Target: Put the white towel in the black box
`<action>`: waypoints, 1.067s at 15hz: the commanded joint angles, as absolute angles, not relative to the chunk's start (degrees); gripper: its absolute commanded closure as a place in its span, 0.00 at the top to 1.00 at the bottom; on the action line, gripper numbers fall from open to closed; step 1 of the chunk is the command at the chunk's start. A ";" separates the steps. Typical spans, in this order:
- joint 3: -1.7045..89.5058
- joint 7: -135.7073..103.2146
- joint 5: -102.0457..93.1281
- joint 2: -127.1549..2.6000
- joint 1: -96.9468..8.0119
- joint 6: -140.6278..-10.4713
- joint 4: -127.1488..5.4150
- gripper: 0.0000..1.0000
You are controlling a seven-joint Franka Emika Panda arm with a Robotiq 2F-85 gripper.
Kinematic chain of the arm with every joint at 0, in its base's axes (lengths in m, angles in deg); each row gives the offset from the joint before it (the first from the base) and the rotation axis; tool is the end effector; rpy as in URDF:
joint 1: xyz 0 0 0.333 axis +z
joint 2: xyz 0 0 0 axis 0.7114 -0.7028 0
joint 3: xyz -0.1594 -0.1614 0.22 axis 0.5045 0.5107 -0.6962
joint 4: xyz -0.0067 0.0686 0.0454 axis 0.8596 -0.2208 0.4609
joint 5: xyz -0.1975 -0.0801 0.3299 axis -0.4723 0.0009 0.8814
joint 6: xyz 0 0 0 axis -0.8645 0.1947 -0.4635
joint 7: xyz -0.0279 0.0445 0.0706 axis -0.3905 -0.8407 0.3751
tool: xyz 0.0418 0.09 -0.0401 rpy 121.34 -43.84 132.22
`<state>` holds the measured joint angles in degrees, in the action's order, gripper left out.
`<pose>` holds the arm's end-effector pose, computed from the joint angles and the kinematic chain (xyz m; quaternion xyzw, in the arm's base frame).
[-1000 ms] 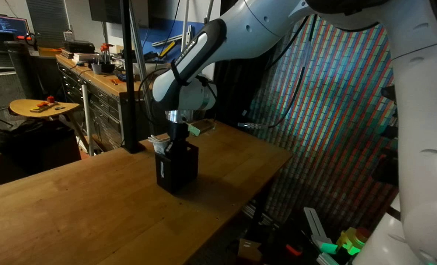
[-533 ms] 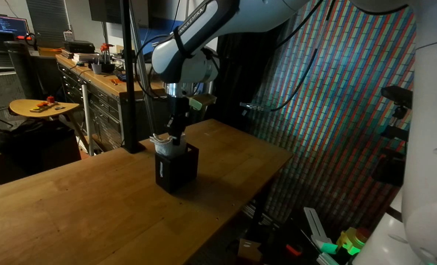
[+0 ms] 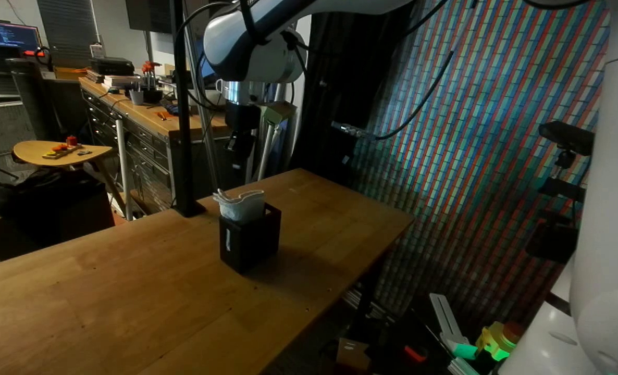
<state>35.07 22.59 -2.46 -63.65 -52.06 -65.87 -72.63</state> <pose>0.6371 -0.0246 0.3731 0.9594 0.2810 0.0264 0.0021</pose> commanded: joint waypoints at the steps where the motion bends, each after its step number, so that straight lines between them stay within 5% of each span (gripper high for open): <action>1: 33.51 32.48 1.41 -63.52 -52.31 -65.65 -70.42 0.03; 12: 32.56 49.33 9.82 -62.96 -51.79 -62.17 -72.85 0.04; 13: 32.66 49.66 9.76 -62.97 -51.75 -61.93 -73.14 0.29; 16: 32.79 50.74 9.67 -63.26 -51.69 -62.08 -73.80 0.40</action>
